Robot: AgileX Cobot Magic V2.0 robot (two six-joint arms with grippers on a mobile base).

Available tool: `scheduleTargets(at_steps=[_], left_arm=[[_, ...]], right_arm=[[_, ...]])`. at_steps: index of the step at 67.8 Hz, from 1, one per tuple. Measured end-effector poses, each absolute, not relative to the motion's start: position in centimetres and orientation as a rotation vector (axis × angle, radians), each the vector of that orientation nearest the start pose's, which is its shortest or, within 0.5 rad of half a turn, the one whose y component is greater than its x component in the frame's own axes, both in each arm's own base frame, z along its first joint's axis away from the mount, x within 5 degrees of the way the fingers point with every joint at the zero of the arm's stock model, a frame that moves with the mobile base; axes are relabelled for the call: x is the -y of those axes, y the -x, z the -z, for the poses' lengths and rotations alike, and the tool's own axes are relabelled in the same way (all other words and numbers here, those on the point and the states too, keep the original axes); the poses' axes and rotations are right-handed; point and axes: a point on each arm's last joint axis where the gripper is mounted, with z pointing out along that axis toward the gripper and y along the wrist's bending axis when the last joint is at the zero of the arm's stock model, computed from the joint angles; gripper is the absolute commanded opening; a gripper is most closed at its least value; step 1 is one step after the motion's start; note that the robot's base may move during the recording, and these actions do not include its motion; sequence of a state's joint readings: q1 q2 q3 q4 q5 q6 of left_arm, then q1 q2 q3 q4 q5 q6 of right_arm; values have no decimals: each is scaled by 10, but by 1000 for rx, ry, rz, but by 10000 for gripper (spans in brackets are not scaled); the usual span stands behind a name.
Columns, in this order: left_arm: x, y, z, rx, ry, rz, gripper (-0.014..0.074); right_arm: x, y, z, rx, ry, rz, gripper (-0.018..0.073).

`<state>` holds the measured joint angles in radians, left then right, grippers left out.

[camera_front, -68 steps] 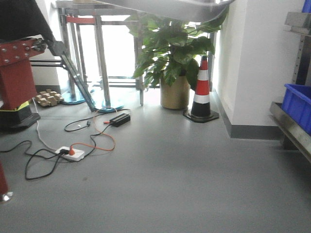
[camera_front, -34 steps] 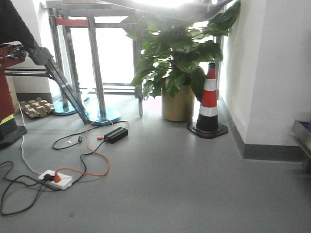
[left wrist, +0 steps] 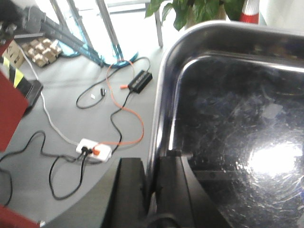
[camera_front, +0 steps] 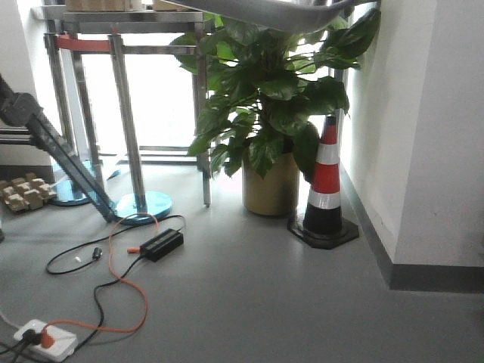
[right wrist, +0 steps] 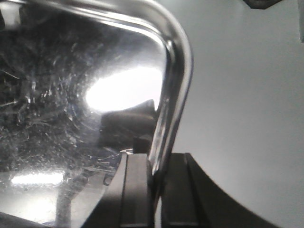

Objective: Stack silver trays without gaps
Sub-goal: 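Hold the tray in both grippers while the base drives around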

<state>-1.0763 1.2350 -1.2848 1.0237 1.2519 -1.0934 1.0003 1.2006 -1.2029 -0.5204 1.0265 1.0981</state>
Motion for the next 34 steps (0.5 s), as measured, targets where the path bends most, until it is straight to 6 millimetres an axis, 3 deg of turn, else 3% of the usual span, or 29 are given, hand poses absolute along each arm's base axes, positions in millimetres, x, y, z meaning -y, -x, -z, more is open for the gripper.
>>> scheduleTargets(at_steps=[34], left_arm=[[162, -171, -418, -2028, -92, -128, -16]], right_arm=[[-176, -160, -381, -2363, 31, -349, -15]])
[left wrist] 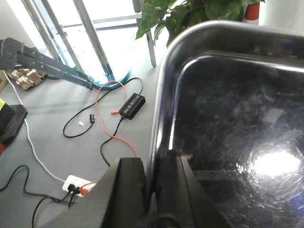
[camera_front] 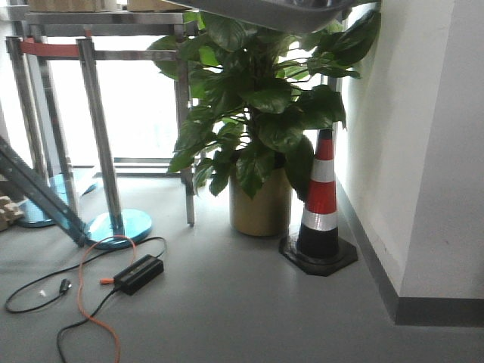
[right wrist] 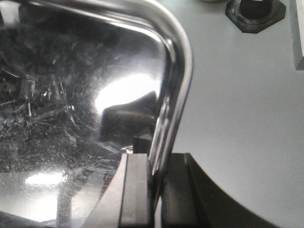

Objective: Stack silver trays without gaps
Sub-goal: 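Hold the tray in both grippers while the base drives around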

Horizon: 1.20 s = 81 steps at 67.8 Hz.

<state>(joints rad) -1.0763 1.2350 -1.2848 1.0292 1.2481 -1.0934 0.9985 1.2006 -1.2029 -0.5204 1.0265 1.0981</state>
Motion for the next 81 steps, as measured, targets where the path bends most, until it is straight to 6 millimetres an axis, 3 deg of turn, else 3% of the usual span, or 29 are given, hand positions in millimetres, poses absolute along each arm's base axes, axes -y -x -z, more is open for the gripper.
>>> scheduleTargets(at_steps=[81], left_arm=[[161, -172, -419, -2023, -92, -134, -16]], right_arm=[[-177, -160, -382, -2356, 33, -357, -15]])
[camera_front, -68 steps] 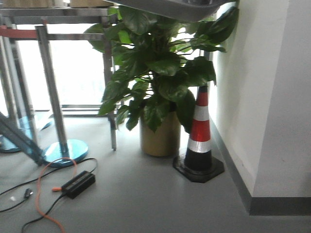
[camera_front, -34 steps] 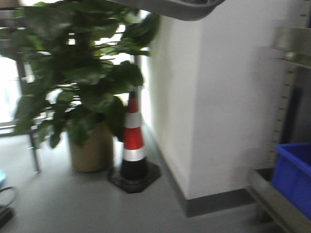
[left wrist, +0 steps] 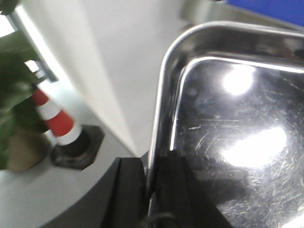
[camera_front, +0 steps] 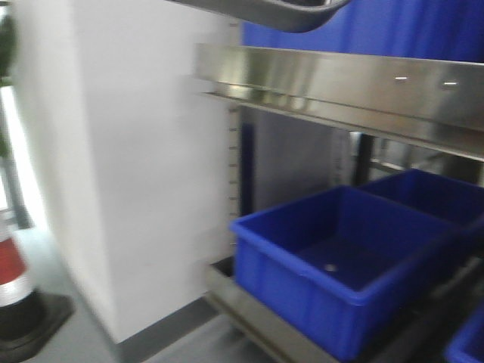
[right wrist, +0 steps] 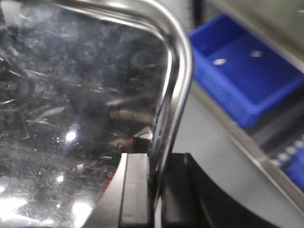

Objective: Stack silver trays without gaps
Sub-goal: 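Hold the tray in both grippers while the base drives around, then position the held tray above the other silver tray on the shelf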

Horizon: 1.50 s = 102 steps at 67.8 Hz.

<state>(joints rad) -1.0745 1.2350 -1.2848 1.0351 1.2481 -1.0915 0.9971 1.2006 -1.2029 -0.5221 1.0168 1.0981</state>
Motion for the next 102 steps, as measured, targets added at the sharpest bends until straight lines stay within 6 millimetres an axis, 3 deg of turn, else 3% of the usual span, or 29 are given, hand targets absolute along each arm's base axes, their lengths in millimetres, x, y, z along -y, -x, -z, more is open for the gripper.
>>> scheduleTargets(at_steps=[102], left_arm=[[161, -172, -419, -2023, -92, -134, -16]], right_arm=[[-177, -160, -382, -2356, 33, -357, -15]])
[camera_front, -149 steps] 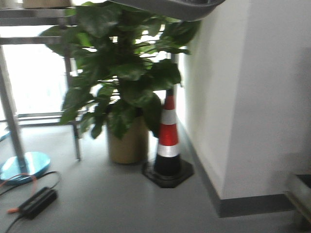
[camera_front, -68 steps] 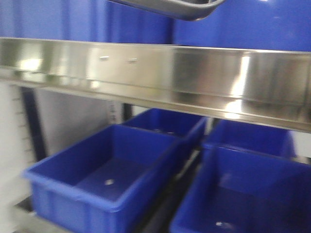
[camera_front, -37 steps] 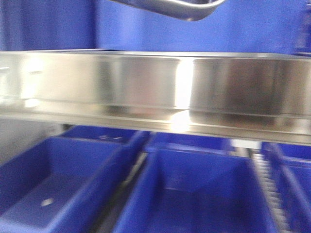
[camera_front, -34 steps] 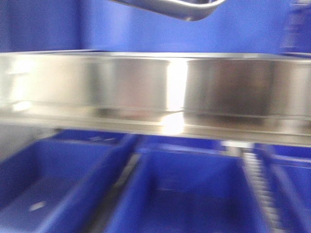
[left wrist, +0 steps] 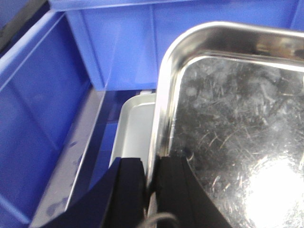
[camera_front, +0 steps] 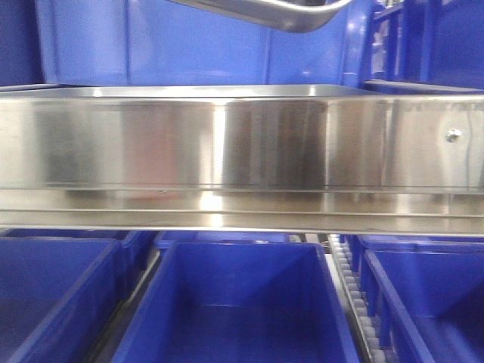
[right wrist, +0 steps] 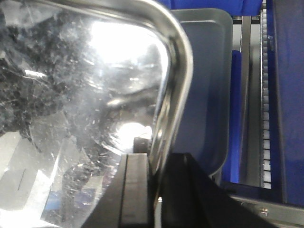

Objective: Stack silver trays without gaps
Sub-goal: 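Position the held tray above the other silver tray on the shelf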

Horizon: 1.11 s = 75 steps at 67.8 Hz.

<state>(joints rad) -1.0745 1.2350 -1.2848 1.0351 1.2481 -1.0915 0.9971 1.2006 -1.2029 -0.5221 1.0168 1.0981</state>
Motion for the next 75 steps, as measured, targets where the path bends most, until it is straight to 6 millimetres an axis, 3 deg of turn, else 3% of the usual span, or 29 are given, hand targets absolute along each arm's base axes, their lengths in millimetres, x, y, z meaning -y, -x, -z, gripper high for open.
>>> scheduleTargets(at_steps=[75], left_arm=[[163, -173, -421, -1993, -114, -128, -16]], right_arm=[[-176, -160, -382, -2357, 29, -356, -15]])
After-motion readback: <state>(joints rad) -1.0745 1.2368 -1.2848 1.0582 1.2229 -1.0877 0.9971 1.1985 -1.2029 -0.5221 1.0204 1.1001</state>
